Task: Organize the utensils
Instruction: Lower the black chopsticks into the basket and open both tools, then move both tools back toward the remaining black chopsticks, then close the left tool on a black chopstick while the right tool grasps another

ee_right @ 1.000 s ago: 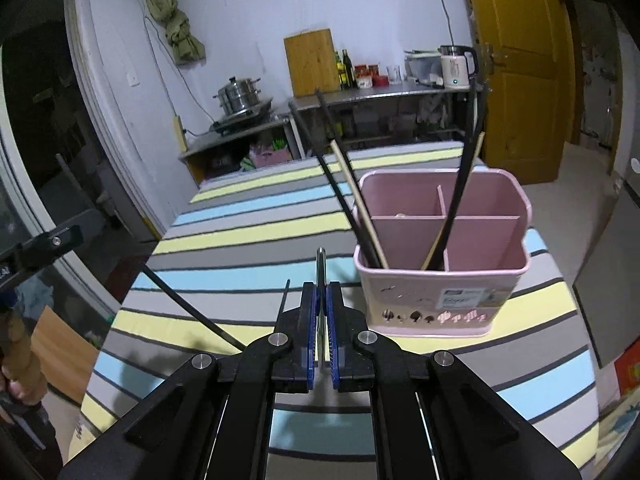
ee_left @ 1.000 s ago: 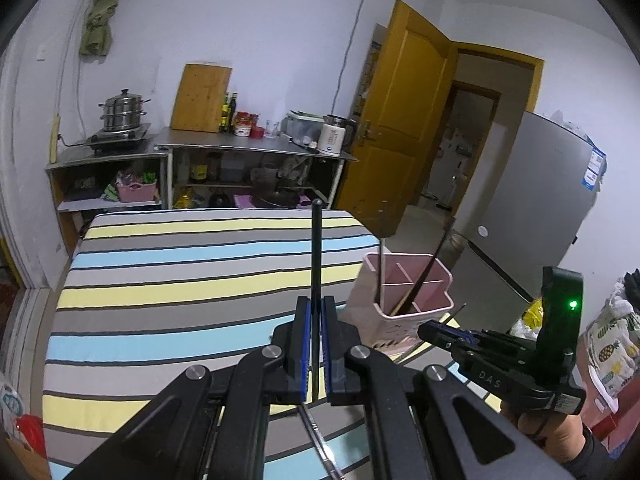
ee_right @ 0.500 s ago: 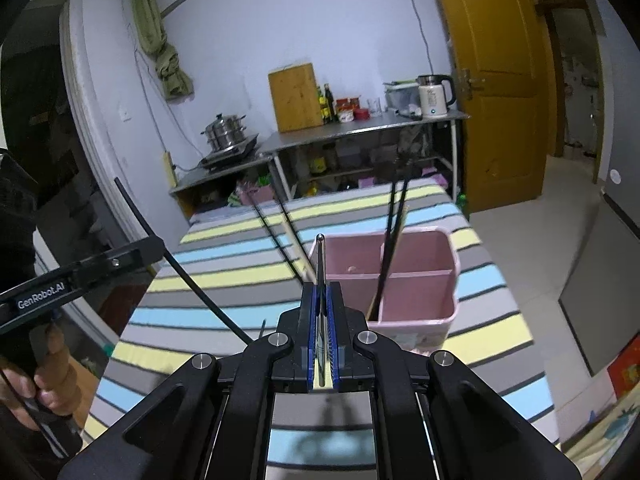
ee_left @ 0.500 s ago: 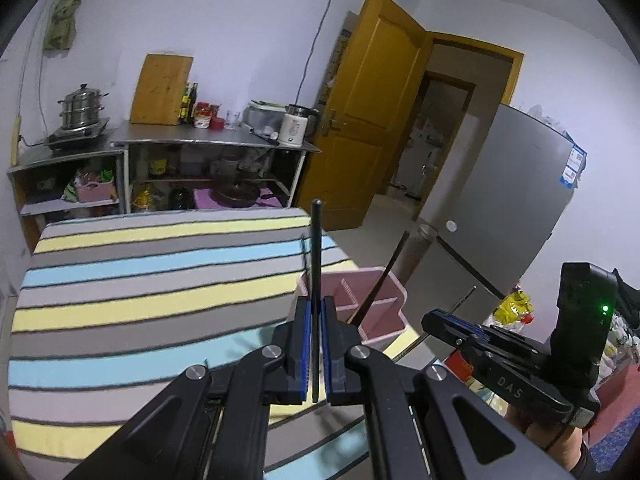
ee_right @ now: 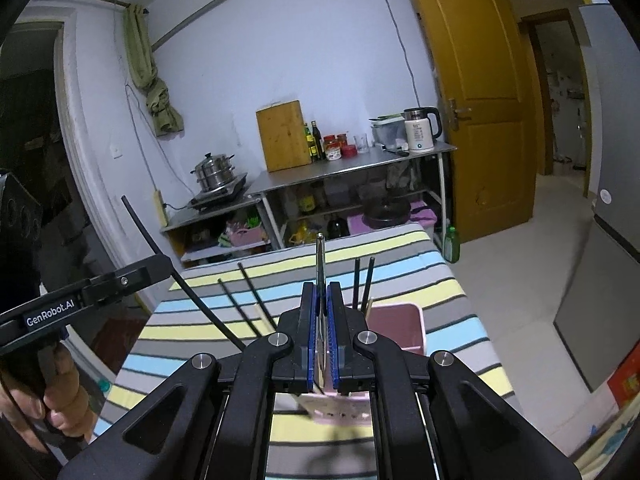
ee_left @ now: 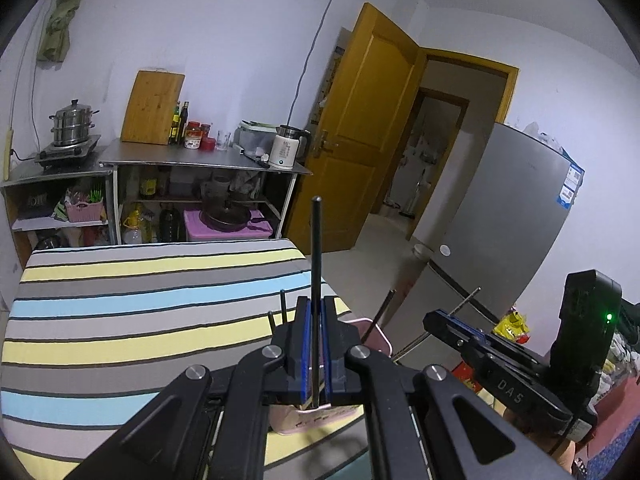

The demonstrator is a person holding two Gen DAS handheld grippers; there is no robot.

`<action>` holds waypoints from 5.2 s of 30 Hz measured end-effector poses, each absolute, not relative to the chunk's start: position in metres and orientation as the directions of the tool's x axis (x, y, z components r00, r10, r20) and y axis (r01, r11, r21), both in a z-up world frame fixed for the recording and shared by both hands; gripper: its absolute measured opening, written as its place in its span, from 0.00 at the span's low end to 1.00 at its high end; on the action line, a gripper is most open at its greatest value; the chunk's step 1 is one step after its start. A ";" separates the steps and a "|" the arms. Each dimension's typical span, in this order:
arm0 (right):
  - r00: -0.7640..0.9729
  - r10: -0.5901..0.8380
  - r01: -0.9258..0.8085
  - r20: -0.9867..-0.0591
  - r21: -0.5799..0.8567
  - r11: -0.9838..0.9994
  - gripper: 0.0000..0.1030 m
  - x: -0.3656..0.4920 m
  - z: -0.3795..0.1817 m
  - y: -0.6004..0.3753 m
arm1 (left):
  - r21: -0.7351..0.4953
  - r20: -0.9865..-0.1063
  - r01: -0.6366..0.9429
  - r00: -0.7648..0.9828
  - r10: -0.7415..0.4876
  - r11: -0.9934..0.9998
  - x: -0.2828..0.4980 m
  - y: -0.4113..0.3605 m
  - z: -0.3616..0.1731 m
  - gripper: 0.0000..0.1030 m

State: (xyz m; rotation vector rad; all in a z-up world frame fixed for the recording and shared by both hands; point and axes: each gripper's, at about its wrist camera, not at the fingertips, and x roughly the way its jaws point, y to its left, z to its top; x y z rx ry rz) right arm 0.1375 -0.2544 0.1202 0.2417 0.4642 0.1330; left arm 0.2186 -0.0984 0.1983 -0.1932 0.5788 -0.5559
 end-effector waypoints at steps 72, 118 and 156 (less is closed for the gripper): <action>0.822 0.186 -0.108 -0.539 0.173 0.979 0.23 0.056 0.018 -0.200 | -0.210 -0.524 0.313 0.764 -0.377 0.926 0.084 -0.044 0.057 0.12; 0.726 0.217 -0.126 -0.653 0.185 0.975 0.23 0.095 -0.040 -0.177 | -0.083 -0.771 0.133 0.620 -0.148 0.988 0.180 -0.048 -0.053 0.11; 0.699 0.235 -0.123 -0.676 0.210 0.970 0.23 0.108 -0.056 -0.177 | -0.180 -0.784 0.148 0.576 -0.233 0.972 0.243 -0.023 -0.053 0.07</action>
